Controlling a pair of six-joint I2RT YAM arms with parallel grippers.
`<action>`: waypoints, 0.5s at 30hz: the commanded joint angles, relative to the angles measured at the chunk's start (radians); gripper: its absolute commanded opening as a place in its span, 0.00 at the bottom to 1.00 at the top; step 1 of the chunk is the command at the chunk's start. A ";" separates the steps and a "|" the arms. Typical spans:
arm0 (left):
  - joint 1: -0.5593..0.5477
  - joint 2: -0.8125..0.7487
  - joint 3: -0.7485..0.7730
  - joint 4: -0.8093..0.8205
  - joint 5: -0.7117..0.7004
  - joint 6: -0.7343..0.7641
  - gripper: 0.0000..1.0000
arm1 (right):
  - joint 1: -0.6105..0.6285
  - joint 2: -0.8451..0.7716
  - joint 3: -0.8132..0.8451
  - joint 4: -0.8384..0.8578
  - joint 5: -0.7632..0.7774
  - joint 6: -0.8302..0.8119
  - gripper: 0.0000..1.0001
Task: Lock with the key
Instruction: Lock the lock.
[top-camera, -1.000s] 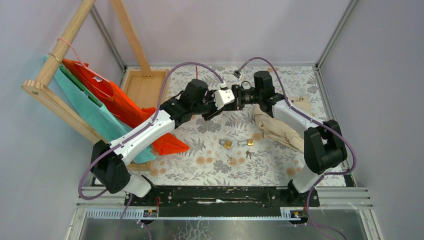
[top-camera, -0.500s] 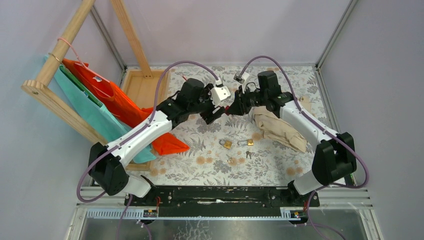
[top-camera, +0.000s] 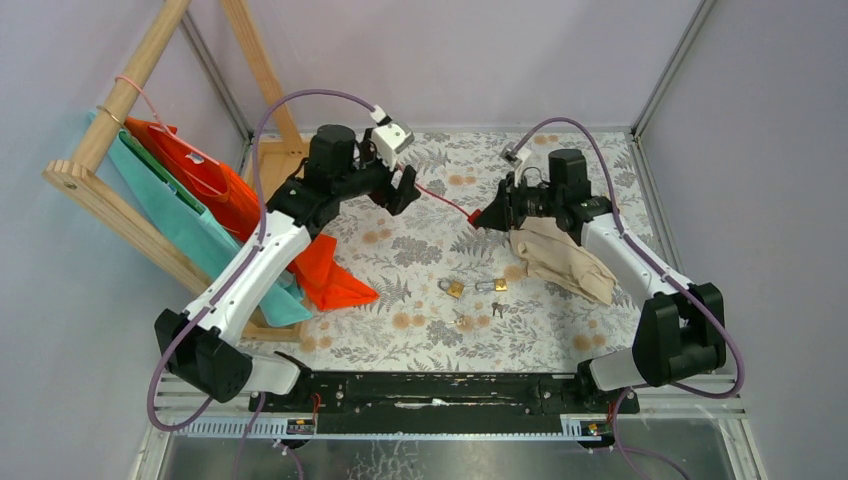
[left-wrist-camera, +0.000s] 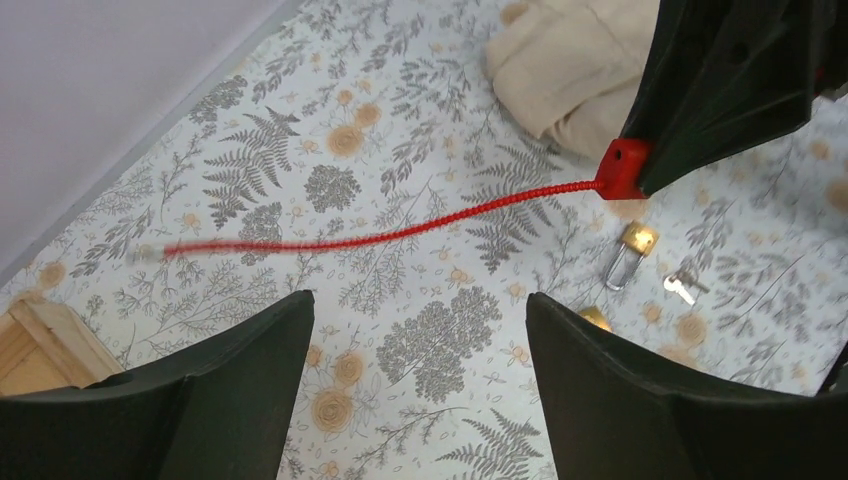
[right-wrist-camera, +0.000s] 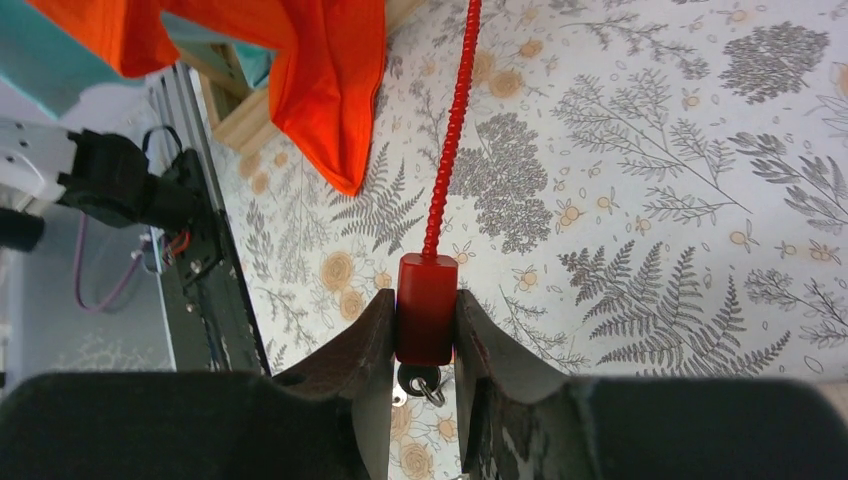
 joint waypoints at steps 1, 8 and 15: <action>0.054 -0.025 0.058 0.007 0.008 -0.169 0.85 | -0.051 -0.070 -0.023 0.195 -0.114 0.166 0.03; 0.111 0.008 0.055 0.047 -0.121 -0.340 0.84 | -0.065 -0.089 -0.029 0.227 -0.157 0.244 0.05; 0.146 0.129 0.124 0.031 -0.106 -0.508 0.78 | -0.064 -0.091 -0.036 0.260 -0.183 0.293 0.04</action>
